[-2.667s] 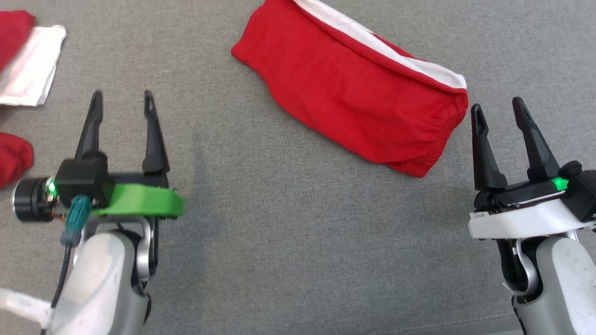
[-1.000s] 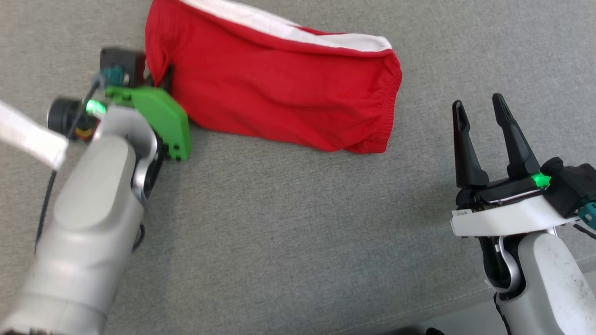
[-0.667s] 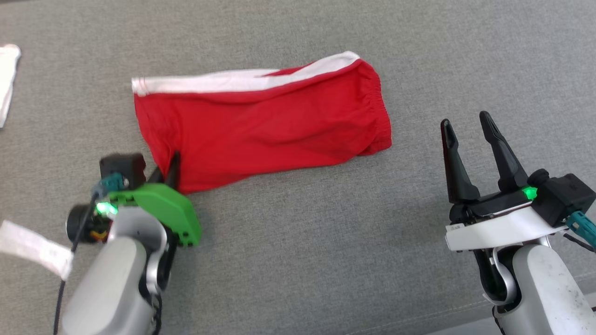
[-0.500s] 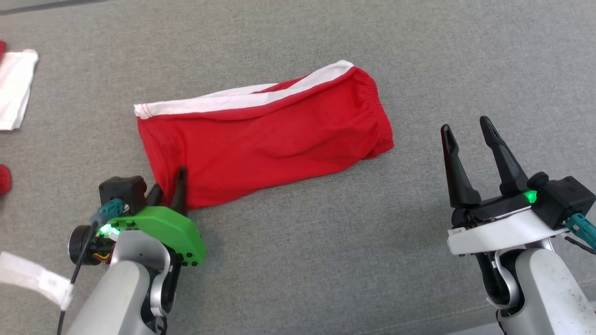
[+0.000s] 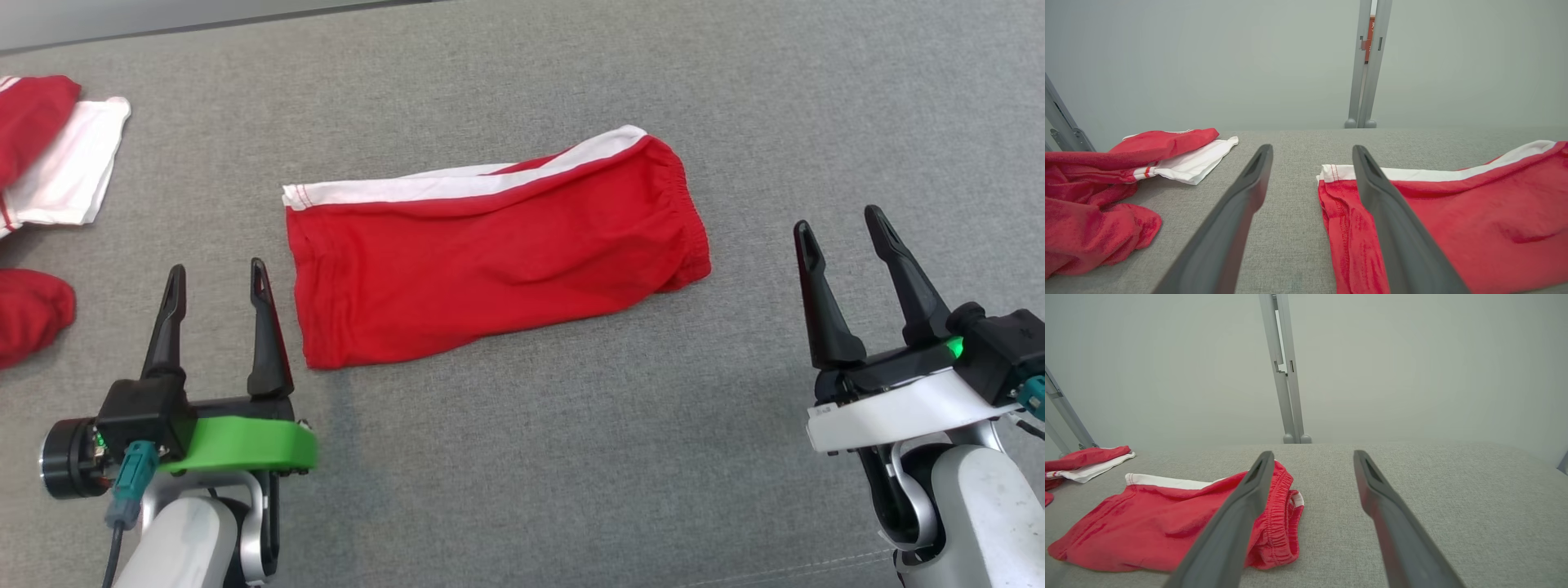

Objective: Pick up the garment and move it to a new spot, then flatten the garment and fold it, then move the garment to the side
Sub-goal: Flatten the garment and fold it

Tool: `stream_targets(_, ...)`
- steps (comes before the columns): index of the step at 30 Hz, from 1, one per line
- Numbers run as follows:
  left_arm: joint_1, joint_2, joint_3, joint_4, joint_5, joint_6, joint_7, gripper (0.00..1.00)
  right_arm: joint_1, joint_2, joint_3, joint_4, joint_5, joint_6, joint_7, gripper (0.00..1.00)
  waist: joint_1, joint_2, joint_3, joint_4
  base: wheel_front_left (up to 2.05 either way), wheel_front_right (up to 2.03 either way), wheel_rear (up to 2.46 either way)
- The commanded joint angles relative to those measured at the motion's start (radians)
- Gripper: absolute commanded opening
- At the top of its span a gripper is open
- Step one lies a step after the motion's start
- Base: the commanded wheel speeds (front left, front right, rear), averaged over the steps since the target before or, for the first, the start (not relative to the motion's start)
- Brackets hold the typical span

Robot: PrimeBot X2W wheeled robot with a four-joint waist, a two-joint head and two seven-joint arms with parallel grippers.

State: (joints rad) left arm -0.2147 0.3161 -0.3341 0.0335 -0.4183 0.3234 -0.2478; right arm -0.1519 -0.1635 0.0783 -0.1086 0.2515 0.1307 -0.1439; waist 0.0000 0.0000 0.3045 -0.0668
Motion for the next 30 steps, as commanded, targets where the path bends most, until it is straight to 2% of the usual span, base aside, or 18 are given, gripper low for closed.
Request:
stream_targets(1, 0.021, 0.012, 0.004, -0.014, 0.011, 0.003, -0.007, 1.0, 0.011, -0.003, -0.006, -0.01, -0.005, 0.0, 0.007, 1.0, 0.0, 0.0, -0.006, 0.008, 0.0, 0.0, 0.0)
stream_targets(12, 0.033, 0.028, -0.01, -0.06, 0.023, -0.014, -0.002, 1.0, 0.026, -0.006, -0.031, -0.018, 0.0, 0.0, 0.035, 1.0, 0.0, 0.0, 0.004, 0.029, 0.0, 0.0, 0.0)
stream_targets(19, -0.04, 0.012, -0.043, -0.078, 0.043, -0.029, -0.001, 1.0, -0.022, -0.034, -0.043, 0.001, -0.001, 0.0, 0.062, 1.0, 0.0, 0.0, 0.072, 0.093, 0.0, 0.0, 0.0)
stream_targets(24, -0.091, -0.01, -0.059, -0.083, 0.063, -0.04, -0.01, 1.0, -0.108, -0.061, 0.009, 0.078, 0.01, 0.0, 0.1, 1.0, 0.0, 0.0, 0.123, 0.145, 0.0, 0.0, 0.0)
stream_targets(30, -0.129, -0.035, -0.067, -0.08, 0.085, -0.049, -0.015, 1.0, -0.219, -0.071, 0.042, 0.257, -0.003, 0.0, 0.148, 1.0, 0.0, 0.0, 0.158, 0.189, 0.0, 0.0, 0.0)
